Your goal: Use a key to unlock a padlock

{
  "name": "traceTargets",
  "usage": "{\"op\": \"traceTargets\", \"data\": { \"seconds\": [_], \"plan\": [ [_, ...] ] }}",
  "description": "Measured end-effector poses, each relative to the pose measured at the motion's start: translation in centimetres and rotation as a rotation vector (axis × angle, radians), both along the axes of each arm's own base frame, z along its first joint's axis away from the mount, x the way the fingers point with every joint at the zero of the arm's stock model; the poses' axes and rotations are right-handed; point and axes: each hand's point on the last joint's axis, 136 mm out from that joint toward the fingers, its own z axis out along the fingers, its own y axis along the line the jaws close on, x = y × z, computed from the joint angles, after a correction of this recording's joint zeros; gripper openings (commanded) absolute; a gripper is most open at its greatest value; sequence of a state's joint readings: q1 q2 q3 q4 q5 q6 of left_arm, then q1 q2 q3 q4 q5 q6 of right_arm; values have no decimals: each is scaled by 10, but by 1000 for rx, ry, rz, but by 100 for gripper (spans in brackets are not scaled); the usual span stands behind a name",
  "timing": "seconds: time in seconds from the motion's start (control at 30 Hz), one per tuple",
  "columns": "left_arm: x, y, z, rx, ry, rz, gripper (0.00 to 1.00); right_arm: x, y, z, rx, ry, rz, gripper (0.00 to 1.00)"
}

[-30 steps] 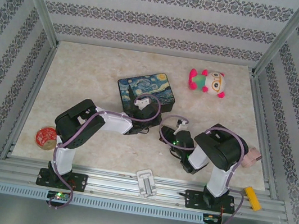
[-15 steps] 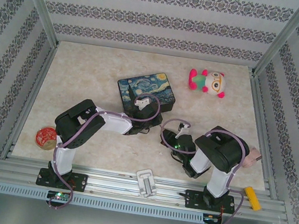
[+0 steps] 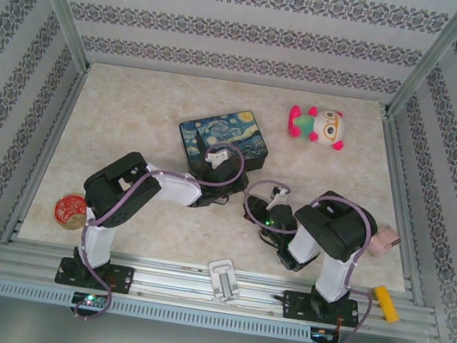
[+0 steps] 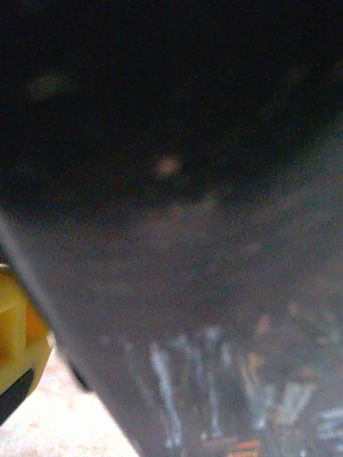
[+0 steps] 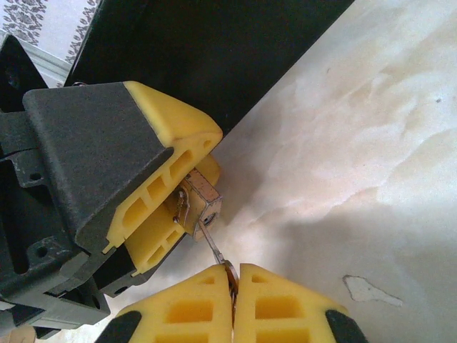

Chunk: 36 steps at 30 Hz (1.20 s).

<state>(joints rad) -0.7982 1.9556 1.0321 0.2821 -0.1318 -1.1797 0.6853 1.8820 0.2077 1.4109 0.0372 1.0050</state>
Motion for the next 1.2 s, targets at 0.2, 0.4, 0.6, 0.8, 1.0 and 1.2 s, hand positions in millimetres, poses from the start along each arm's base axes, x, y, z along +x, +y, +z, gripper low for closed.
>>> {"op": "traceTargets", "data": {
  "seconds": [0.2,0.4,0.6,0.8,1.0,1.2],
  "plan": [
    [1,-1,1,-15,-4,7,4,1,0,1,18,5,-7,0],
    [2,-2,3,-33,-6,16,4,1,0,1,23,5,-8,0],
    [2,-5,5,-56,-7,12,4,2,1,1,31,7,-13,0],
    [2,-5,5,-65,-11,9,4,2,0,2,41,8,-22,0],
    [2,-6,6,-69,-11,10,4,3,-1,2,43,7,-31,0],
    [3,-5,6,-81,-3,14,4,7,-2,2,48,7,-53,0]
  ]
}}
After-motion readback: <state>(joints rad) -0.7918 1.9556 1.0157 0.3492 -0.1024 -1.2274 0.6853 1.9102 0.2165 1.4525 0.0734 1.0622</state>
